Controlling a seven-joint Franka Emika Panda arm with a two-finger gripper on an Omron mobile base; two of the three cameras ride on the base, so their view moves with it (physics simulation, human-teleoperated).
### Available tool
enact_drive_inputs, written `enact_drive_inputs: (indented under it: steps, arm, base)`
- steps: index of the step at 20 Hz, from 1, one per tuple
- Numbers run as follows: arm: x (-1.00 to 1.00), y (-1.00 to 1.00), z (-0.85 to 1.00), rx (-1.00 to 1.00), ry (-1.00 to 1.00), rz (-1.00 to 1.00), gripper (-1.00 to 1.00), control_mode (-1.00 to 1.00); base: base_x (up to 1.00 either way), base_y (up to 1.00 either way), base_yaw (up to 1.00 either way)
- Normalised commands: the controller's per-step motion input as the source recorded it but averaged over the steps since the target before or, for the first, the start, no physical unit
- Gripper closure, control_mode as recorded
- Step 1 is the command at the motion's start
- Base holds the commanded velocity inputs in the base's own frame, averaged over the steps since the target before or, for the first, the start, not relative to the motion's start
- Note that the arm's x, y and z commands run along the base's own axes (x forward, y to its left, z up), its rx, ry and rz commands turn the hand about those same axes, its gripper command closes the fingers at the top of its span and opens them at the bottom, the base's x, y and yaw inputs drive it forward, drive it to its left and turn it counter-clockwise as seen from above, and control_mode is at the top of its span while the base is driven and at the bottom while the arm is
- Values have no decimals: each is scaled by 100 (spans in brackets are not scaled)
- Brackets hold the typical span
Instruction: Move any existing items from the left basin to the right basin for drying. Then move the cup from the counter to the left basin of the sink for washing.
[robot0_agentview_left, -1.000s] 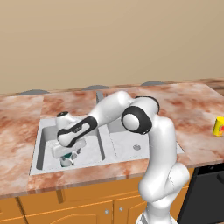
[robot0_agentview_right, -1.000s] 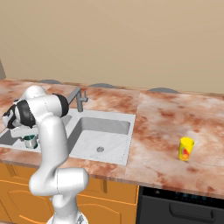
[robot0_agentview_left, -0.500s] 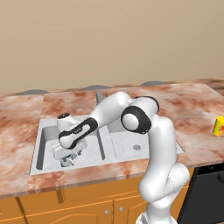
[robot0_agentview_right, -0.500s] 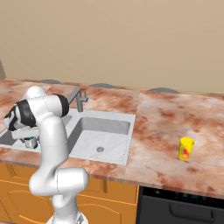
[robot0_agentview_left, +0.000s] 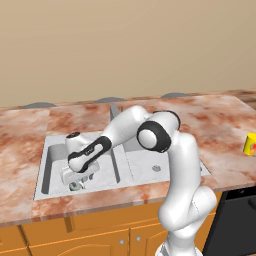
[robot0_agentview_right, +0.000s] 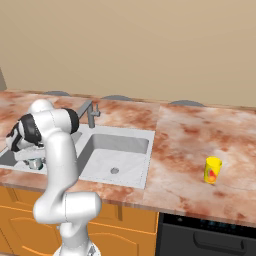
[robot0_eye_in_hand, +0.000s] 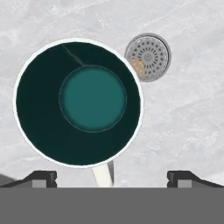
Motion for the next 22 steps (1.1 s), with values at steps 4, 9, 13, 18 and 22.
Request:
enact_drive_inputs:
  steps: [4, 9, 13, 18, 22]
  arm:
    - [0, 0, -14, 0, 0, 0, -100, -100]
    - [0, 0, -12, 0, 0, 0, -100, -100]
    - [0, 0, -8, 0, 0, 0, -100, -100]
    - [0, 0, -9, 0, 0, 0, -100, -100]
    - [0, 0, -9, 0, 0, 0, -100, -100]
  base:
    - [0, 0, 0]
    - [0, 0, 0]
    - [0, 0, 0]
    - [0, 0, 0]
    - [0, 0, 0]
